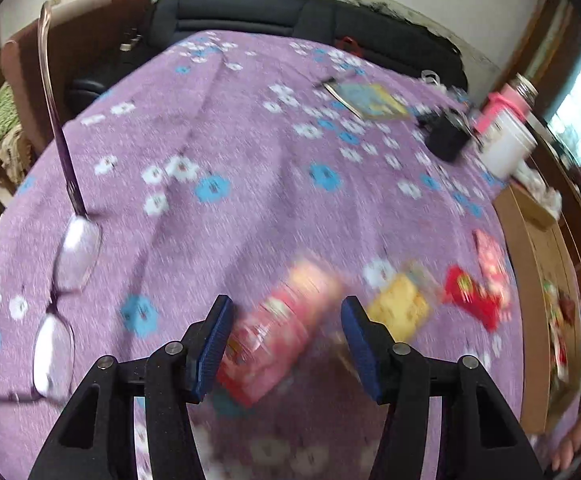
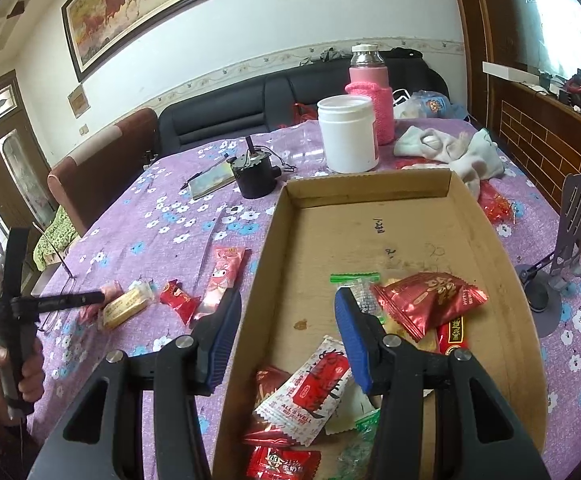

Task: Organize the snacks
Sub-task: 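Grasp a pink character-printed packet with the left gripper while the right moves to the pile, then grasp a small red character-face packet with the right gripper while the left holds the pink packet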

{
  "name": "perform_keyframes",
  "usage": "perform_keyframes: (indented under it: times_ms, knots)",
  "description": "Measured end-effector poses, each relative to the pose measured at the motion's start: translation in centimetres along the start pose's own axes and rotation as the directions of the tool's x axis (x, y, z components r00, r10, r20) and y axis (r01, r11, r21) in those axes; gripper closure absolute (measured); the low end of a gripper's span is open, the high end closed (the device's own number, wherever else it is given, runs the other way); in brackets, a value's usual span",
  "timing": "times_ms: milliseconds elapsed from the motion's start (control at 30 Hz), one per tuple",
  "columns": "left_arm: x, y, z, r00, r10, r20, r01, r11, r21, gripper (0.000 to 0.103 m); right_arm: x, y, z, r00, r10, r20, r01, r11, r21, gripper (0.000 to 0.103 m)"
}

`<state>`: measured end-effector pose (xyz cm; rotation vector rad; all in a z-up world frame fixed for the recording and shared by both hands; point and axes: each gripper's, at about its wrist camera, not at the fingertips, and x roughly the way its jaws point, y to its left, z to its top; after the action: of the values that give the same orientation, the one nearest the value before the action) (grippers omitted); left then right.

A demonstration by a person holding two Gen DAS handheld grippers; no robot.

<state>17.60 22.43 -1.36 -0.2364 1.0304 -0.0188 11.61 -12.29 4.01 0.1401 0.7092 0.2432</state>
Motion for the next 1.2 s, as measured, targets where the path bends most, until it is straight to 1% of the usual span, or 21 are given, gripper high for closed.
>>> perform_keyframes:
  times_ms: [33, 100, 167, 233, 267, 300, 333, 367, 400, 500, 567, 667, 733, 767, 833, 900, 967, 1033, 1100, 1167, 1200]
  knots:
    - [-0.3, -0.4, -0.7, 1.0, -0.004, -0.013, 0.004, 1.0, 0.017, 0.043, 0.0, 0.0, 0.0, 1.0, -0.001, 0.0, 0.001, 1.0, 0.0, 0.056]
    - [-0.8, -1.3, -1.5, 1.0, 0.016, 0.001, -0.016, 0.999, 0.051, 0.043, 0.0, 0.0, 0.0, 1.0, 0.0, 0.0, 0.0, 1.0, 0.0, 0.056]
    - [-1.1, -1.9, -1.7, 0.996, 0.074, 0.04, -0.077, 0.994, 0.072, 0.043, 0.0, 0.1, -0.1, 1.0, 0.002, -0.001, -0.002, 1.0, -0.002, 0.056]
    - [-0.8, -1.7, -1.3, 0.994, 0.102, 0.04, -0.104, 0.994, 0.045, 0.043, 0.0, 0.3, -0.1, 1.0, 0.001, -0.001, -0.001, 1.0, -0.012, 0.056]
    - [-0.4, -1.5, -1.0, 0.995, 0.101, 0.029, -0.101, 0.995, 0.021, 0.049, 0.0, 0.5, -0.2, 1.0, 0.0, 0.001, 0.0, 1.0, -0.017, 0.056]
    - [-0.1, -1.3, -0.8, 0.995, 0.096, 0.02, -0.096, 0.995, 0.011, 0.06, -0.1, 0.6, -0.2, 1.0, 0.0, 0.003, 0.001, 1.0, -0.021, 0.055]
    - [0.2, -1.2, -0.7, 0.995, 0.095, 0.015, -0.095, 0.995, -0.005, 0.06, -0.2, 0.7, -0.3, 1.0, 0.0, 0.005, 0.0, 1.0, -0.025, 0.056]
    - [0.3, -1.2, -0.8, 0.994, 0.106, 0.021, -0.106, 0.994, -0.016, 0.064, -0.2, 0.8, -0.3, 1.0, 0.001, 0.007, -0.001, 1.0, -0.027, 0.055]
    - [0.3, -1.2, -0.8, 0.993, 0.115, 0.03, -0.114, 0.993, -0.024, 0.065, -0.2, 0.8, -0.3, 1.0, 0.002, 0.008, -0.002, 1.0, -0.029, 0.055]
    - [0.2, -1.0, -1.3, 0.99, 0.12, 0.077, -0.116, 0.991, -0.062, 0.067, -0.2, 1.0, -0.4, 1.0, 0.014, 0.004, -0.014, 0.999, -0.029, 0.055]
    - [0.1, -1.1, -1.7, 0.986, 0.13, 0.108, -0.125, 0.991, -0.053, 0.067, -0.2, 1.3, -0.4, 1.0, 0.029, 0.0, -0.029, 0.999, -0.032, 0.055]
    - [0.2, -1.5, -2.0, 0.977, 0.162, 0.139, -0.161, 0.987, -0.016, 0.069, 0.0, 2.5, -0.6, 0.997, 0.079, -0.021, -0.081, 0.995, -0.06, 0.055]
    - [0.0, -1.7, -2.0, 0.977, 0.152, 0.15, -0.152, 0.988, -0.007, 0.071, 0.5, 4.1, -0.9, 0.99, 0.129, -0.061, -0.134, 0.987, -0.094, 0.055]
    - [-0.1, -1.8, -2.0, 0.976, 0.155, 0.154, -0.157, 0.988, 0.001, 0.071, 0.8, 4.8, -1.0, 0.985, 0.151, -0.08, -0.158, 0.982, -0.101, 0.055]
    - [0.0, -2.0, -2.1, 0.974, 0.159, 0.159, -0.164, 0.986, 0.016, 0.072, 1.7, 6.5, -0.9, 0.969, 0.203, -0.141, -0.219, 0.969, -0.109, 0.055]
    - [0.0, -2.2, -2.1, 0.975, 0.155, 0.162, -0.161, 0.987, 0.027, 0.071, 2.9, 8.0, -0.4, 0.956, 0.222, -0.192, -0.247, 0.962, -0.115, 0.055]
    - [0.0, -2.4, -2.1, 0.975, 0.154, 0.163, -0.162, 0.986, 0.037, 0.071, 4.3, 9.6, 0.2, 0.954, 0.199, -0.224, -0.238, 0.958, -0.161, 0.055]
    - [0.0, -2.6, -2.1, 0.974, 0.155, 0.165, -0.165, 0.985, 0.043, 0.071, 6.3, 11.2, 0.8, 0.954, 0.146, -0.263, -0.209, 0.951, -0.228, 0.055]
    - [-0.1, -2.6, -2.2, 0.975, 0.15, 0.166, -0.159, 0.986, 0.043, 0.071, 8.1, 12.0, 1.1, 0.951, 0.105, -0.292, -0.181, 0.952, -0.246, 0.055]
    - [-0.1, -2.5, -2.1, 0.976, 0.147, 0.161, -0.155, 0.987, 0.037, 0.071, 9.5, 12.6, 1.4, 0.95, 0.08, -0.302, -0.167, 0.948, -0.272, 0.055]
    - [0.0, -2.3, -2.0, 0.978, 0.14, 0.156, -0.147, 0.989, 0.031, 0.072, 10.4, 13.0, 1.5, 0.953, 0.056, -0.297, -0.148, 0.943, -0.299, 0.055]
